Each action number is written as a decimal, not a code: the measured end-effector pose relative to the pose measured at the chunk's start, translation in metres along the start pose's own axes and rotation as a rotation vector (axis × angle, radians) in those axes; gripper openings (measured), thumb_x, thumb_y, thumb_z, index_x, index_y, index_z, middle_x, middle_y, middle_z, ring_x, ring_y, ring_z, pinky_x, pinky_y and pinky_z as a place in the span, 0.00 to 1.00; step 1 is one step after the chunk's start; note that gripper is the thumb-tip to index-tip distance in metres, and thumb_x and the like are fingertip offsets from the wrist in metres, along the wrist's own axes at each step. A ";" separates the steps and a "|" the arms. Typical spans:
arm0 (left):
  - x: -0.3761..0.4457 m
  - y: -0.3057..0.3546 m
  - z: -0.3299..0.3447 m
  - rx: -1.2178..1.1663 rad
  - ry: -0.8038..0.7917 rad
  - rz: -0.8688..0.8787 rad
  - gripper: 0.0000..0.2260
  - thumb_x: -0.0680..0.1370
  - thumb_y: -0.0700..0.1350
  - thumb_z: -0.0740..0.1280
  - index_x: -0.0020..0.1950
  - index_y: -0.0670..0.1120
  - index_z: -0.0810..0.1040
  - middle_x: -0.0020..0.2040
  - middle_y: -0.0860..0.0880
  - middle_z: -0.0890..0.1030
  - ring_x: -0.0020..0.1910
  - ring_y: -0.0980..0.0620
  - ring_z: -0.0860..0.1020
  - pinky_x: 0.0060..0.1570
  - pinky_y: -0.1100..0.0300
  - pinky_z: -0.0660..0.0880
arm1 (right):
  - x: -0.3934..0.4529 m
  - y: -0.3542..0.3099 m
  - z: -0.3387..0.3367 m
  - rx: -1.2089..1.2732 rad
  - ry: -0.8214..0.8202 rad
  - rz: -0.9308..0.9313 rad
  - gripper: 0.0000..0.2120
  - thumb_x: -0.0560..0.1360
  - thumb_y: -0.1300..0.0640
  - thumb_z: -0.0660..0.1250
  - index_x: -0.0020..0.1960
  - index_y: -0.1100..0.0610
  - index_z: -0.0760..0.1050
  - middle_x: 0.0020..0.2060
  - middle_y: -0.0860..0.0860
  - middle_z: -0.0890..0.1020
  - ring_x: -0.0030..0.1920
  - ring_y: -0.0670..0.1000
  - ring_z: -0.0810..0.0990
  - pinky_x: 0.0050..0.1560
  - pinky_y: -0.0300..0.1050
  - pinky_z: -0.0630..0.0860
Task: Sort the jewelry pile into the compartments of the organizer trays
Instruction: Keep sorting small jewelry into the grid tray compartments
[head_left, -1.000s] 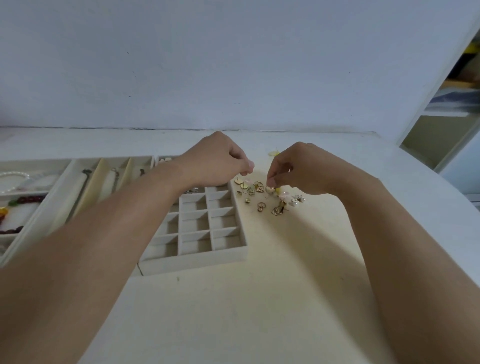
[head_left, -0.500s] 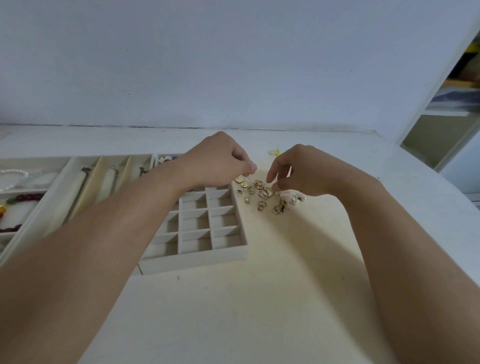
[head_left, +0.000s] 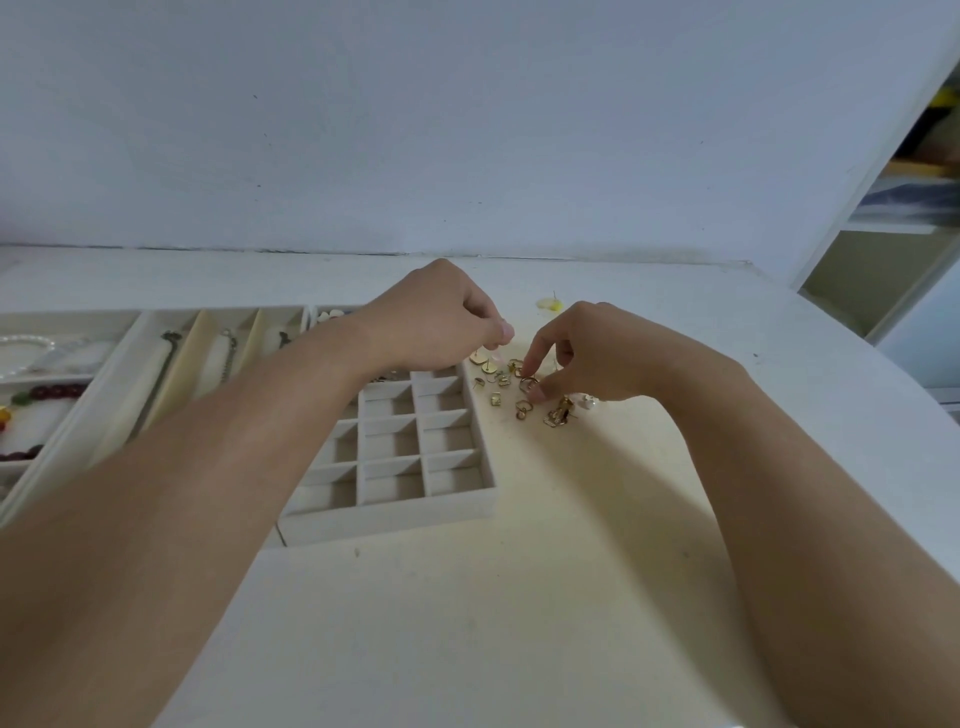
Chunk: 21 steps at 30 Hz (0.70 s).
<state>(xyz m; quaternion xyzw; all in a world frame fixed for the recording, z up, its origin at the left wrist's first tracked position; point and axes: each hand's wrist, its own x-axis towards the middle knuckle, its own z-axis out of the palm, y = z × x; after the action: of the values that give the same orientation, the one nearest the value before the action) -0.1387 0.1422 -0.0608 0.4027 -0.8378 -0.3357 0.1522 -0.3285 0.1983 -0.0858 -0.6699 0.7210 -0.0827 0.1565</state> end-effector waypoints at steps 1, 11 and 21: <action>0.000 0.000 0.000 0.005 -0.001 0.004 0.09 0.80 0.49 0.69 0.49 0.46 0.86 0.15 0.60 0.67 0.15 0.60 0.66 0.17 0.72 0.59 | 0.000 0.000 0.000 -0.006 -0.002 -0.001 0.10 0.70 0.46 0.78 0.50 0.43 0.83 0.35 0.48 0.78 0.31 0.44 0.75 0.31 0.38 0.66; 0.001 -0.001 0.000 0.041 -0.017 0.030 0.09 0.81 0.47 0.68 0.50 0.45 0.85 0.36 0.70 0.65 0.14 0.63 0.67 0.16 0.74 0.58 | 0.001 0.001 0.000 -0.006 -0.024 -0.028 0.08 0.72 0.45 0.77 0.49 0.43 0.83 0.35 0.51 0.81 0.29 0.42 0.74 0.33 0.39 0.66; 0.006 -0.005 0.006 0.012 0.021 0.013 0.10 0.80 0.51 0.69 0.47 0.48 0.86 0.23 0.59 0.77 0.20 0.60 0.72 0.23 0.71 0.65 | -0.005 0.005 -0.017 0.173 0.122 -0.120 0.07 0.74 0.45 0.74 0.49 0.46 0.82 0.24 0.37 0.74 0.25 0.42 0.69 0.27 0.31 0.64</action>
<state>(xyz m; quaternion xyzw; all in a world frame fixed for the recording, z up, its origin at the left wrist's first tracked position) -0.1428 0.1375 -0.0688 0.4018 -0.8407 -0.3255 0.1608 -0.3384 0.2022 -0.0713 -0.6897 0.6779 -0.1944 0.1644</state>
